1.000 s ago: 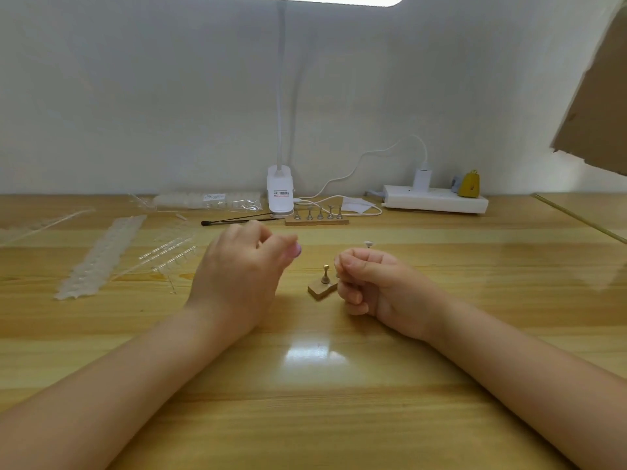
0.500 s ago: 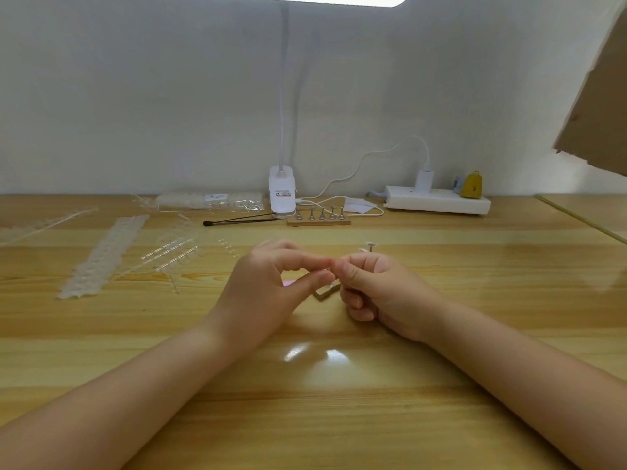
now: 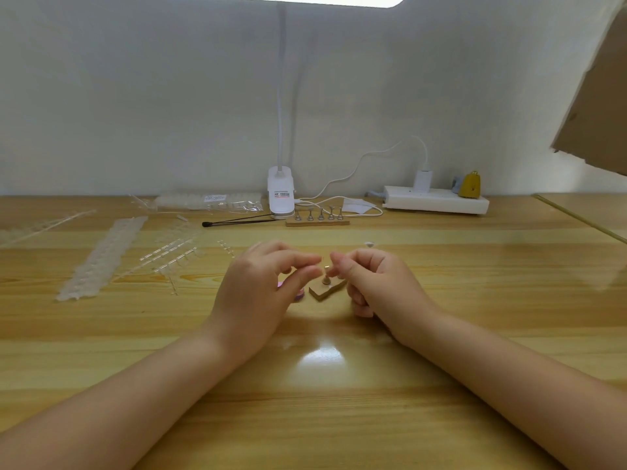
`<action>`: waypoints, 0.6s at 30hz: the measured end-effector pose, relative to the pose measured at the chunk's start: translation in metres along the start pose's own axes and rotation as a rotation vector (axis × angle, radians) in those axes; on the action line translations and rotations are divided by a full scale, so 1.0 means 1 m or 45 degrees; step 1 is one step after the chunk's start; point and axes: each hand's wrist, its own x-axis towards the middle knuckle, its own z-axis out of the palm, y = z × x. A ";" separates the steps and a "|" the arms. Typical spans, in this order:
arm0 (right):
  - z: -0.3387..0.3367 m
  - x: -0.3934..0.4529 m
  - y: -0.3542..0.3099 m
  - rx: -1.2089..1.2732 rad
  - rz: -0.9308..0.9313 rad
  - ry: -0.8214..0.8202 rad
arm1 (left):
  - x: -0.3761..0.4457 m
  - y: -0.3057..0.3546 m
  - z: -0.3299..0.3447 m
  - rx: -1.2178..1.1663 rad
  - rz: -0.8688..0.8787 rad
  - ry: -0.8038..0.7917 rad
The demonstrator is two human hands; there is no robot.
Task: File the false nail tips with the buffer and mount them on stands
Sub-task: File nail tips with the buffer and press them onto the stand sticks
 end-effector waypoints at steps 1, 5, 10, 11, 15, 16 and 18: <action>-0.001 0.000 0.001 -0.189 -0.098 0.088 | 0.000 -0.001 -0.001 0.051 -0.001 0.025; -0.003 -0.005 0.006 -1.075 -0.606 0.230 | 0.002 -0.009 -0.001 0.106 -0.102 0.111; 0.004 0.001 0.011 -1.349 -0.596 0.259 | 0.000 -0.006 0.004 0.140 -0.117 0.100; 0.004 0.003 0.011 -1.383 -0.543 0.251 | 0.000 -0.005 0.005 0.156 -0.106 0.086; 0.002 0.006 0.011 -1.355 -0.475 0.246 | -0.001 -0.003 0.009 0.221 -0.052 0.051; 0.002 0.006 0.010 -1.339 -0.480 0.234 | 0.000 -0.003 0.009 0.228 -0.047 0.051; 0.002 0.006 0.009 -1.335 -0.496 0.206 | 0.000 -0.003 0.010 0.234 -0.046 0.050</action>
